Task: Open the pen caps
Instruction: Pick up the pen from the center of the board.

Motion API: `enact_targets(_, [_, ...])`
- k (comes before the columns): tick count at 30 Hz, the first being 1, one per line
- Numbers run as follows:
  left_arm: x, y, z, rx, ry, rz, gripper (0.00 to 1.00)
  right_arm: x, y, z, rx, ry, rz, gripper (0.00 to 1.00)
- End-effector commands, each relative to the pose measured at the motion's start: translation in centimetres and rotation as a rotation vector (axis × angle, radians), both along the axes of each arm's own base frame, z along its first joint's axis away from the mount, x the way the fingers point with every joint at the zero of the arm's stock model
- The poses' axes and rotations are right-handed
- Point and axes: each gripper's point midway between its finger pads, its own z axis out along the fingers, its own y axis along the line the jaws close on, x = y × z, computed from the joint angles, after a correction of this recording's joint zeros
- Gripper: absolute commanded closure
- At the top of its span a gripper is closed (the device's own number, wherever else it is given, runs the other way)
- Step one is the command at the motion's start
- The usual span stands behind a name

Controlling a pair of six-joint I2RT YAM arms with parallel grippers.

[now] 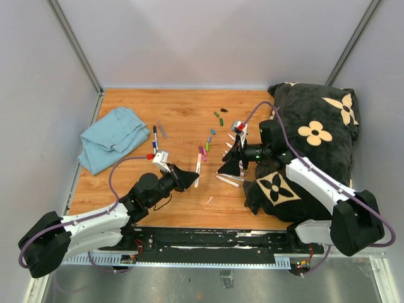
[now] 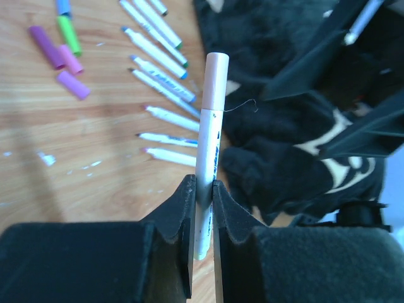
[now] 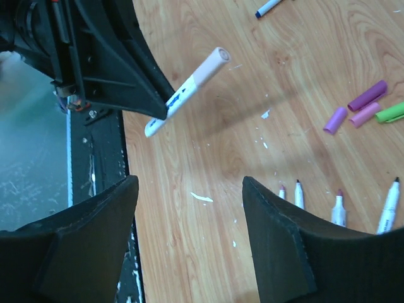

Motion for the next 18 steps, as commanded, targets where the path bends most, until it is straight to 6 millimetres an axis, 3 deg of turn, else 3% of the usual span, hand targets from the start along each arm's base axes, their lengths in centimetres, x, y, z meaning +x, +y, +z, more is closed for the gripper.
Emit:
enact_targets(1, [0.2, -1.0, 5.9, -0.219, -0.125, 0.035, 1.0, 0.6, 1.3, 3.9, 0.229, 0.009, -0.028, 0.32])
enact_targets(6, [-0.2, -2.3, 7.6, -0.292, -0.158, 0.03, 1.0, 1.2, 1.3, 4.9, 0.358, 0.066, -0.154, 0.34])
enact_targets(11, [0.0, -3.4, 7.5, -0.301, -0.15, 0.043, 1.0, 0.6, 1.4, 6.2, 0.43, 0.085, -0.151, 0.35])
enact_targets(18, [-0.3, -4.6, 8.4, -0.35, -0.163, 0.049, 1.0, 0.1, 2.5, 4.6, 0.401, 0.171, -0.145, 0.38])
